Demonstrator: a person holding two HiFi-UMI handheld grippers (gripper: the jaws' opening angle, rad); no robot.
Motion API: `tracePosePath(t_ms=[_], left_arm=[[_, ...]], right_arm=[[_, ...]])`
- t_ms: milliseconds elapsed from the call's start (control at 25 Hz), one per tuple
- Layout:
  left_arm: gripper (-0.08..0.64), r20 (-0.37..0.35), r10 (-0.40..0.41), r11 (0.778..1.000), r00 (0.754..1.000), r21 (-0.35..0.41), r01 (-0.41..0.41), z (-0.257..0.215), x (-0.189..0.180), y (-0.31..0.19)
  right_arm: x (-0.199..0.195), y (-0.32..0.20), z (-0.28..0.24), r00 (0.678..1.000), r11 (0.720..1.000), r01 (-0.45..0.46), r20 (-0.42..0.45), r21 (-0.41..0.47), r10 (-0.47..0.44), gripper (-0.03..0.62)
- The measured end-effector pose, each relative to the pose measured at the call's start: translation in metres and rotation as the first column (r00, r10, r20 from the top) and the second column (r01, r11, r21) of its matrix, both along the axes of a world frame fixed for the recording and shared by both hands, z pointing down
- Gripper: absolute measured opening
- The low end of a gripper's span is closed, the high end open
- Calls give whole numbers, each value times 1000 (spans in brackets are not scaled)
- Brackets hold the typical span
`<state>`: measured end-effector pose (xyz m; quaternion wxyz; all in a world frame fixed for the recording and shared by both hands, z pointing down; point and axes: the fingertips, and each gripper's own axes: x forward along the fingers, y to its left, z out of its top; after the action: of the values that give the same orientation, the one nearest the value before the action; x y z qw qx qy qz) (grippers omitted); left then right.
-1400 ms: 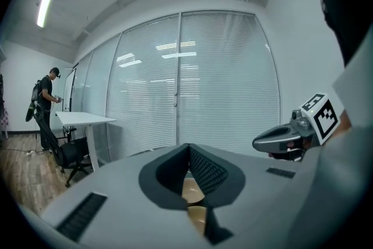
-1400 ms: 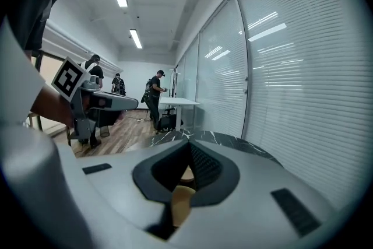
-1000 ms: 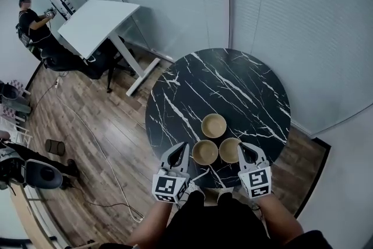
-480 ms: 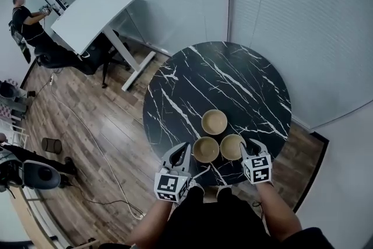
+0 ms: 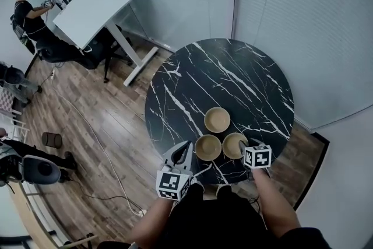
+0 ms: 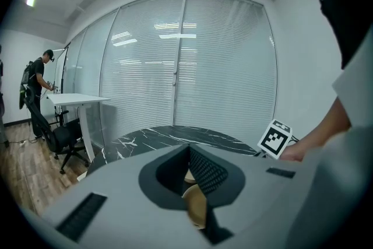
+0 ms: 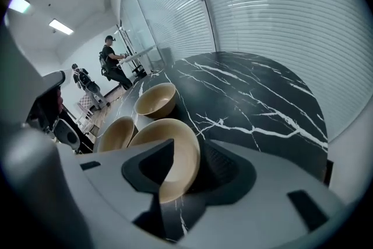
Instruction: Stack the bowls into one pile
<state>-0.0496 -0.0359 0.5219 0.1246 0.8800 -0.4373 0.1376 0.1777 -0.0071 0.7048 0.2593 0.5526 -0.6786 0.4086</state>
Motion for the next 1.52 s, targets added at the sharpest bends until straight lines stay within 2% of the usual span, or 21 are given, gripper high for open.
tracePosePath(t_ms=[240, 560, 680, 1120, 1520], left_arm=[[14, 4, 4, 1000, 1000, -14, -3, 3, 1, 1], [14, 10, -20, 1000, 1000, -11, 20, 2, -4, -1], [14, 7, -23, 1000, 1000, -12, 23, 2, -6, -2], [14, 7, -26, 1000, 1000, -16, 26, 3, -8, -6], [14, 1, -25, 1000, 1000, 1, 25, -1, -7, -13]], right_arm=[[-3, 0, 11, 1000, 998, 22, -3, -54, -22, 156], [4, -2, 15, 999, 998, -10, -35, -61, 8, 37], [9, -1, 14, 999, 998, -32, -31, -58, 30, 29], [15, -11, -10, 999, 999, -46, -4, 1, 46, 23], [14, -55, -68, 998, 990, -50, 31, 130, 46, 23]])
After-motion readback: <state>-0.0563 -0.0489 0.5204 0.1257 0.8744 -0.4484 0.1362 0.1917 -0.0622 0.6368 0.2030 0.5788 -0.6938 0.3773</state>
